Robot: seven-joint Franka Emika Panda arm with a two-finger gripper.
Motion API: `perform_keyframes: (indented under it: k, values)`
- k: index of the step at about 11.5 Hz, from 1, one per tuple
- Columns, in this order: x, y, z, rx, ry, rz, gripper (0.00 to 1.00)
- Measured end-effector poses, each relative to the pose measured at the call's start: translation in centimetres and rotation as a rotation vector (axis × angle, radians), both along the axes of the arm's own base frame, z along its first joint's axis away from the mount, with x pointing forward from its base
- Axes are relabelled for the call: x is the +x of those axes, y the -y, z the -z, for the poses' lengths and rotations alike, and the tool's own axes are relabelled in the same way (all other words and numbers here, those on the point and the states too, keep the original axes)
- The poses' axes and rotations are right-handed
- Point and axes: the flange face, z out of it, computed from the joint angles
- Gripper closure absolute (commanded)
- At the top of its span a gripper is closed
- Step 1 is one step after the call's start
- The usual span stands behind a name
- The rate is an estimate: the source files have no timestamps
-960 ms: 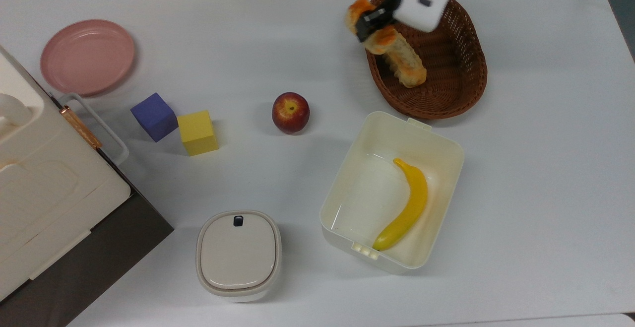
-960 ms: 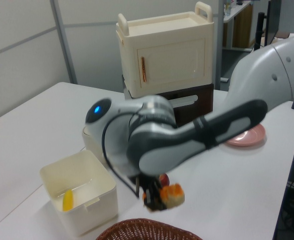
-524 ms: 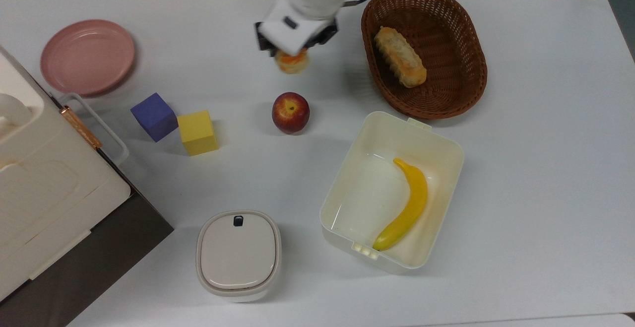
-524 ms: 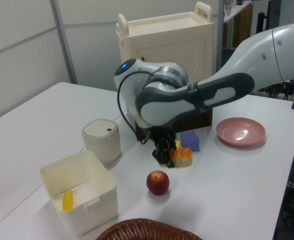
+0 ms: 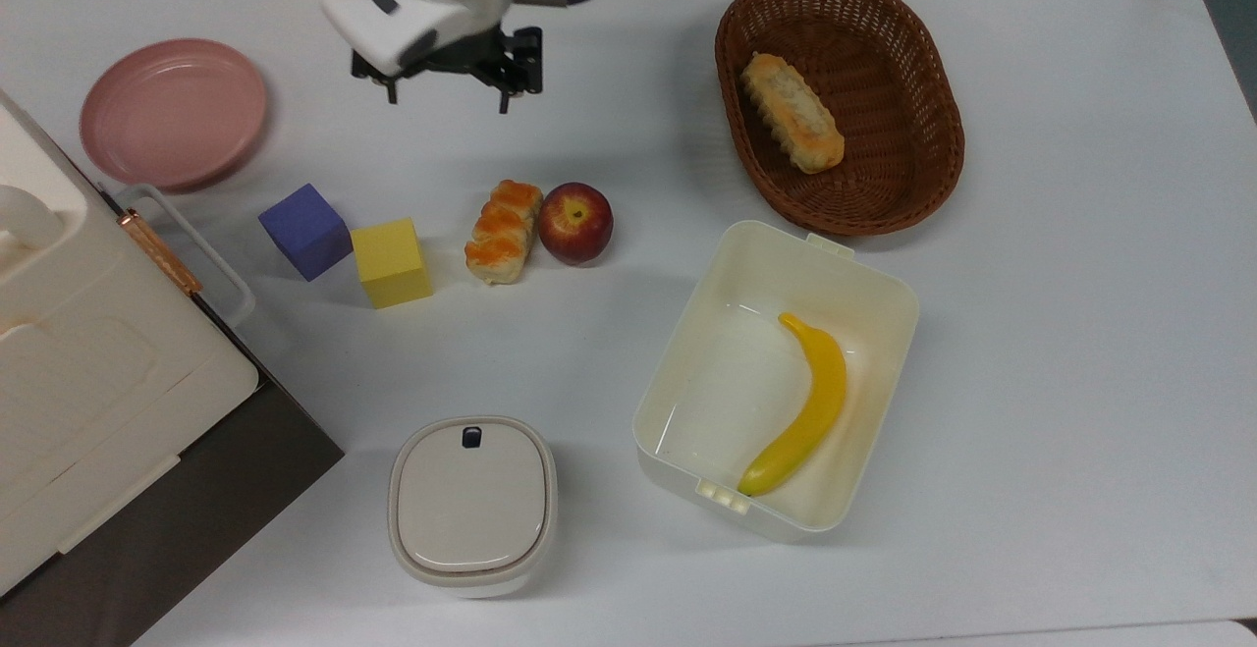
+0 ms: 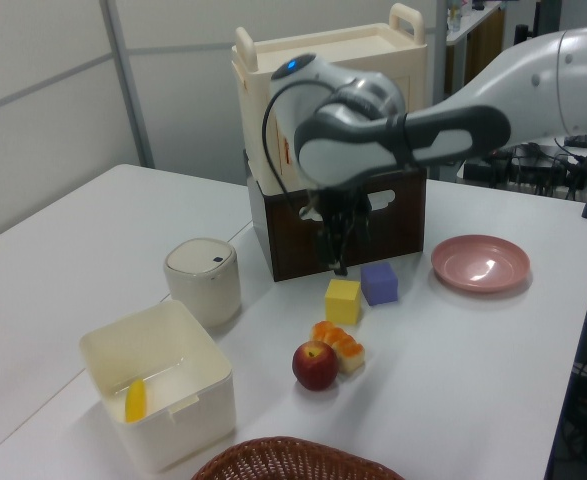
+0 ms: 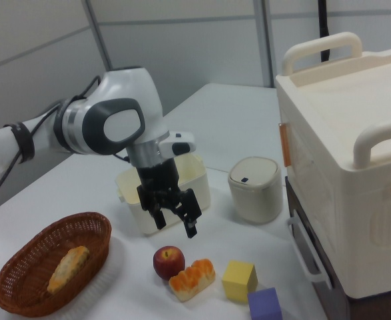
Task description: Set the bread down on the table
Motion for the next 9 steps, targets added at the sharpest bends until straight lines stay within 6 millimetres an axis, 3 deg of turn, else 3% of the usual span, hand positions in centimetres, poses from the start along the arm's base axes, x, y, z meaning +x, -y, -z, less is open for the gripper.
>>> perform_keyframes:
  k: [2,5,9]
  values:
    - [-0.5,1.1,-3.1,0.019,0.053,0.028,0.0]
    - [-1.7,0.0,-6.6,0.119,0.113,0.044,0.0]
    - [-2.3,-0.8,-8.1,0.172,0.143,0.087,0.0]
